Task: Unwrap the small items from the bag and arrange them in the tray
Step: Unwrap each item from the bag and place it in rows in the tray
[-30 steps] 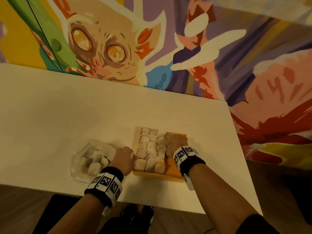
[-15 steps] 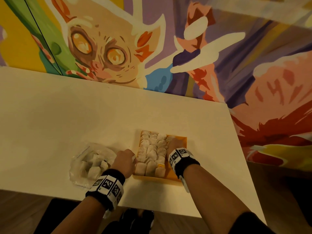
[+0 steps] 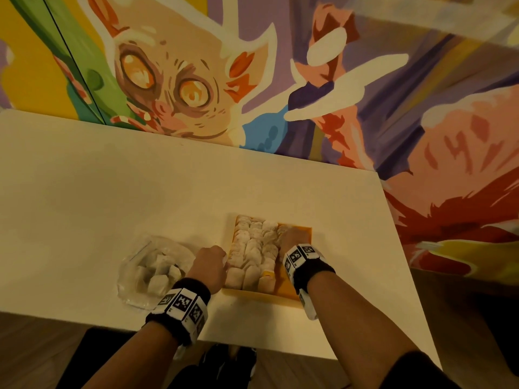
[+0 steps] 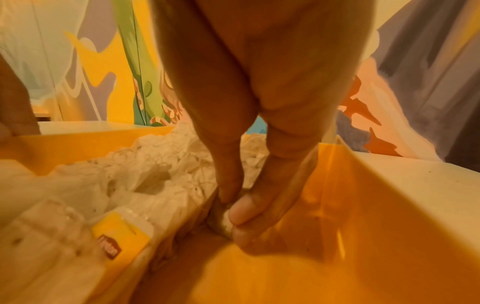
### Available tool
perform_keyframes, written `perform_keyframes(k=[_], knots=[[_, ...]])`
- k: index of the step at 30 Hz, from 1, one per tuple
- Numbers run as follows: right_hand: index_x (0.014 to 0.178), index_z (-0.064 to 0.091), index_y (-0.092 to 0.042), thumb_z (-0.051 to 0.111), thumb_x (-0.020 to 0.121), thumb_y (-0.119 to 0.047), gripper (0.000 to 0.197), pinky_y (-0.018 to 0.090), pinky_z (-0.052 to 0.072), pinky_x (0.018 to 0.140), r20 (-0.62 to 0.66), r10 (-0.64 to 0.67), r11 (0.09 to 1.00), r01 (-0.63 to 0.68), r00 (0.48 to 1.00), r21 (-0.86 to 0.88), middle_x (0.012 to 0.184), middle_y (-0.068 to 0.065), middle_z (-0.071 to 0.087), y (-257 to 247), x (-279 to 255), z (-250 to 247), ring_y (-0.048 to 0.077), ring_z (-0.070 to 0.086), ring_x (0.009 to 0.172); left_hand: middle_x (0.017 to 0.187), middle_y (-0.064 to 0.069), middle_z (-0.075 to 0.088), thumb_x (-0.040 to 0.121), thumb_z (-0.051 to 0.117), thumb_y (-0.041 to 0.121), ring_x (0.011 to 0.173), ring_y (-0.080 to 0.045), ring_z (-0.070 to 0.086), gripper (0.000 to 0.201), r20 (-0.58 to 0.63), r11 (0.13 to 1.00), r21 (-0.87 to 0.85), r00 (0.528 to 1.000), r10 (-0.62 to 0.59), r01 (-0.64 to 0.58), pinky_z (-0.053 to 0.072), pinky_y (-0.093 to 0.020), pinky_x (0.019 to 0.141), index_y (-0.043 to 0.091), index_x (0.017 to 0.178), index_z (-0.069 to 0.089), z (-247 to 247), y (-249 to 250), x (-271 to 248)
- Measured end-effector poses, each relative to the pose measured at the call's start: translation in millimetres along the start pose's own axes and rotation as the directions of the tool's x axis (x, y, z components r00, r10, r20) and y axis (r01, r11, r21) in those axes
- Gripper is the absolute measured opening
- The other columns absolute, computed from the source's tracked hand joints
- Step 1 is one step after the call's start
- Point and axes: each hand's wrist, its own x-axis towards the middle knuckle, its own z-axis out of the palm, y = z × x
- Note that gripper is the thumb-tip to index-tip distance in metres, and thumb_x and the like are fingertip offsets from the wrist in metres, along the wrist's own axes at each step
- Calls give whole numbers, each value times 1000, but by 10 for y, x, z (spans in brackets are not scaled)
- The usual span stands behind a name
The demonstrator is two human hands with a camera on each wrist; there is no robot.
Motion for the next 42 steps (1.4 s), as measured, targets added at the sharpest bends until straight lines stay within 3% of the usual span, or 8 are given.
perform_keyframes(k=[7, 10, 15, 18, 24, 31, 36, 42], knots=[[123, 57, -3, 48, 98, -10, 27, 29, 45, 93, -67, -63, 996, 67, 996, 64, 129, 13, 57, 11, -383, -322, 28, 55, 119, 101, -4, 67, 94, 56, 25, 98, -25, 59, 17, -163, 959, -277, 986, 14, -59, 42, -27, 80, 15, 92, 70, -215, 73, -139], [114, 59, -7, 50, 93, -10, 23, 33, 50, 93, -184, -122, 958, 165, 975, 237, 120, 11, 61, -52, -545, -423, 29, 58, 112, 93, 7, 65, 93, 60, 28, 89, -13, 57, 14, -116, 918, -375, 989, 90, -127, 38, -23, 74, 21, 94, 72, -398, 187, -260], [96, 72, -17, 71, 85, -10, 14, 11, 50, 69, -327, -428, 560, 532, 842, 635, 94, -2, 71, -260, -963, -457, 5, 65, 81, 83, 13, 70, 90, 65, 30, 77, -4, 62, 8, -27, 827, -521, 972, 233, -213, 48, -27, 72, 30, 84, 70, -557, 294, -395], [97, 73, -18, 76, 80, -10, 18, 9, 46, 71, -318, -554, 513, 616, 769, 597, 93, -11, 67, -314, -1139, -455, -3, 59, 82, 55, 12, 60, 88, 67, 17, 47, 0, 49, 18, 16, 792, -560, 953, 302, -241, 39, -22, 51, 22, 71, 65, -650, 353, -469], [86, 74, -18, 76, 81, -18, 6, 10, 45, 70, -371, -536, 515, 643, 758, 567, 83, -12, 65, -317, -1205, -425, -6, 56, 77, 69, -8, 65, 86, 69, 15, 52, -8, 51, 9, 71, 757, -616, 942, 327, -216, 40, -26, 51, 15, 77, 67, -726, 380, -548], [78, 65, -29, 72, 86, -23, 13, 26, 55, 77, -404, -377, 446, 545, 834, 710, 84, -9, 69, -128, -1100, -431, 9, 66, 81, 79, 5, 68, 89, 68, 32, 54, 4, 57, 18, 14, 757, -618, 959, 281, -213, 40, -10, 48, 22, 103, 69, -808, 342, -616], [77, 64, -29, 73, 85, -23, 14, 23, 52, 71, -404, -383, 454, 550, 830, 701, 78, -11, 67, -69, -1050, -400, 10, 65, 77, 74, -3, 68, 84, 73, 33, 69, -10, 62, 8, -253, 708, -629, 945, 205, -322, 47, -19, 66, 29, 91, 74, -878, 365, -556], [76, 60, -33, 73, 85, -25, 18, 25, 51, 67, -447, -350, 453, 566, 823, 688, 72, -12, 60, -64, -997, -349, 7, 60, 70, 82, 11, 72, 88, 70, 24, 83, -3, 63, 7, -403, 769, -489, 888, 220, -412, 46, -13, 66, 24, 83, 76, -938, 499, -541]])
